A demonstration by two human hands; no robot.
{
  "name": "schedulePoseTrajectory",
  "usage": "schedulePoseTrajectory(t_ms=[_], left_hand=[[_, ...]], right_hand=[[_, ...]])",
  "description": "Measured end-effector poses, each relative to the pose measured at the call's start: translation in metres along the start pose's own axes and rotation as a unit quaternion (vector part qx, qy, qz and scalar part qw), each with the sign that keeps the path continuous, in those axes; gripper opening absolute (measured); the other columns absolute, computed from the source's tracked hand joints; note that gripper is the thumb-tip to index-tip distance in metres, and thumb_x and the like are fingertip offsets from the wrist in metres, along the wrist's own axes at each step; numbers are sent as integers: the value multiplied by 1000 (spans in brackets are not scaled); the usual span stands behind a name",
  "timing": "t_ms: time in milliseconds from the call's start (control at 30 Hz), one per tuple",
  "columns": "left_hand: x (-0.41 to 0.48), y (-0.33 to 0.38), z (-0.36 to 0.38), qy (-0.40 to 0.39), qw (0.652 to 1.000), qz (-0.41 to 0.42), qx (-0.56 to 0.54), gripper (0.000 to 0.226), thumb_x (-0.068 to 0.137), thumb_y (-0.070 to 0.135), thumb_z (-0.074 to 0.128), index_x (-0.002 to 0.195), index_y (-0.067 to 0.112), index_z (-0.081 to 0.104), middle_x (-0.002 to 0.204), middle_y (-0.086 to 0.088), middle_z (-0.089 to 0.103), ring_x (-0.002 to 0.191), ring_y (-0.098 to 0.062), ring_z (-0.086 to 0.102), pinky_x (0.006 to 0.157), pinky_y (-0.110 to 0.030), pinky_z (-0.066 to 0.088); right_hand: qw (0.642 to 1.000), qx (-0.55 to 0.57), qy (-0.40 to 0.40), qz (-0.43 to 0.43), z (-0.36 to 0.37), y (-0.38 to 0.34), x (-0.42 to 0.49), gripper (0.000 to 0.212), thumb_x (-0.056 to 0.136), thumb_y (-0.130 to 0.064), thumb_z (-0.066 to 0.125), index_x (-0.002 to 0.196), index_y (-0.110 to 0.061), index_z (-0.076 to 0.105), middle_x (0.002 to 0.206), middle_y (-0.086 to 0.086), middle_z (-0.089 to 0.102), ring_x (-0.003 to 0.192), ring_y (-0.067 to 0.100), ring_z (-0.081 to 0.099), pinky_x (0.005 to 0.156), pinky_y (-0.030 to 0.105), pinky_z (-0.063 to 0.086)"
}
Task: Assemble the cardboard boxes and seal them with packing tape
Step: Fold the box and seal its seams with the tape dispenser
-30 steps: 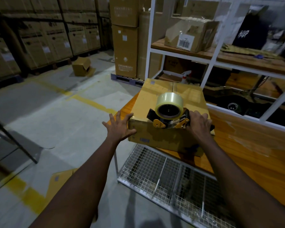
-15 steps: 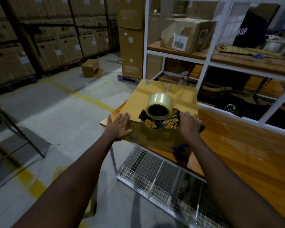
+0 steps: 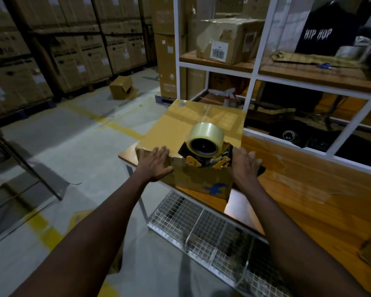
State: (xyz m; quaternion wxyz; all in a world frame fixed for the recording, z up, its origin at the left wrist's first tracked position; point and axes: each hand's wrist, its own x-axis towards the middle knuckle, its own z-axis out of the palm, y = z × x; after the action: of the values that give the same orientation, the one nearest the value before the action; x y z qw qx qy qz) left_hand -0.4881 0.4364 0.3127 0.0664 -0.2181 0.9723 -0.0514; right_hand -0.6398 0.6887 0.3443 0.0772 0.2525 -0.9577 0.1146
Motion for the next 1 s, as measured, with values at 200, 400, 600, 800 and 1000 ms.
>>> schedulePoseTrajectory(t_ms=[200,400,600,800,1000], left_hand=[[-1,12,-6,-25,999,-28,31,81,97,68,19,159,19,-2,166,-1,-8,153,-24,3,113,-67,3],[-1,56,-23,-5,1000,-12,11,82,97,67,21,158,16,5,166,-6,0,152,-28,8,116,-62,8],[-6,104,-11,-3,997,68,21,89,85,69,9,158,20,-6,165,-1,-7,152,-24,3,120,-58,8],[-7,105,-9,5,998,67,20,78,99,63,25,158,20,-3,166,-1,-7,153,-23,1,118,-61,5],[-2,128,-29,25,997,72,5,95,82,73,3,157,16,14,166,-5,9,150,-27,16,118,-59,12]], right_hand=[[999,26,6,32,-19,63,-19,21,85,-14,67,102,-20,57,109,7,56,108,38,45,87,46,34],[999,14,-17,37,-27,82,-28,25,86,-13,67,109,-17,57,115,8,56,116,40,42,91,47,34],[999,48,-14,20,-25,88,-34,26,86,-18,68,108,-16,54,115,8,54,113,38,44,90,47,34],[995,77,-7,64,-18,127,-50,30,82,-11,69,109,-17,56,111,8,53,115,40,43,90,49,35],[995,60,-21,77,-18,131,-56,37,82,-12,71,116,-16,55,123,8,53,121,38,41,91,46,34]])
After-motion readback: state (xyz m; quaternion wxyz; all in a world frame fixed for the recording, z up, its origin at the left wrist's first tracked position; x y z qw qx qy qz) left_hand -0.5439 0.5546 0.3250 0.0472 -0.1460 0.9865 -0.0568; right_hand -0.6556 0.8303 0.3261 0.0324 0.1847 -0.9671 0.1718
